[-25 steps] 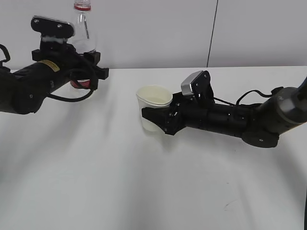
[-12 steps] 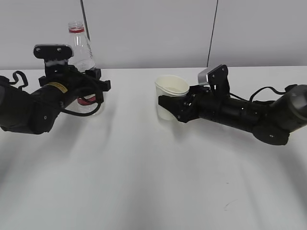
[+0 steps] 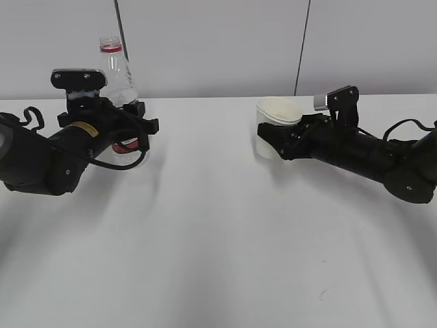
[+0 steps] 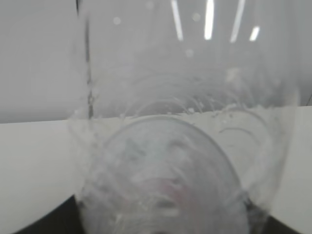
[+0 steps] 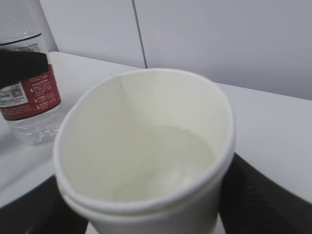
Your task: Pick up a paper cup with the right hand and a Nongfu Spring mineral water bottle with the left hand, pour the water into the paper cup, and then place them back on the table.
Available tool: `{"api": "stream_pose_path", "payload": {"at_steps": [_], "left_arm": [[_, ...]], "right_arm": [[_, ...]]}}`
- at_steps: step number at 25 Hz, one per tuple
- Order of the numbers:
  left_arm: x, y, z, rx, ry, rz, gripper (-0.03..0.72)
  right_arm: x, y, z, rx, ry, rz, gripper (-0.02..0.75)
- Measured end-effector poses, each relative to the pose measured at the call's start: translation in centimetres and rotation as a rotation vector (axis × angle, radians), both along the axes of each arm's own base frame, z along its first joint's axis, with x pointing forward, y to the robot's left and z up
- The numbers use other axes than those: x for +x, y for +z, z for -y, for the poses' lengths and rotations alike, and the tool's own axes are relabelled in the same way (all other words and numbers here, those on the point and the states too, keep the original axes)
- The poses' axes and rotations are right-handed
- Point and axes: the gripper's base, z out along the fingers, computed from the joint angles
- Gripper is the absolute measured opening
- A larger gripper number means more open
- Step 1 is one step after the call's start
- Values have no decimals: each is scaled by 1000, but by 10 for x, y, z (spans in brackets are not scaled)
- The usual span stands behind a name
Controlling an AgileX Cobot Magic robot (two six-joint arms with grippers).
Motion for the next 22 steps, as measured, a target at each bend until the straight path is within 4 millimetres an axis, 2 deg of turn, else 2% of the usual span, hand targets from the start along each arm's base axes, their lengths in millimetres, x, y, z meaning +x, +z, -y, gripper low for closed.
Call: {"api": "stream_pose_path", "payload": {"at_steps": [9, 14, 22], "left_arm": [[0, 0, 0, 0, -1, 1, 313], [0, 0, 0, 1, -3, 2, 313], [0, 0, 1, 2, -5, 3, 312]], "right_arm": [[2, -8, 9, -59, -62, -65, 522], [3, -21, 11, -57, -87, -91, 522], [4, -30, 12, -56, -110, -30, 522]]}}
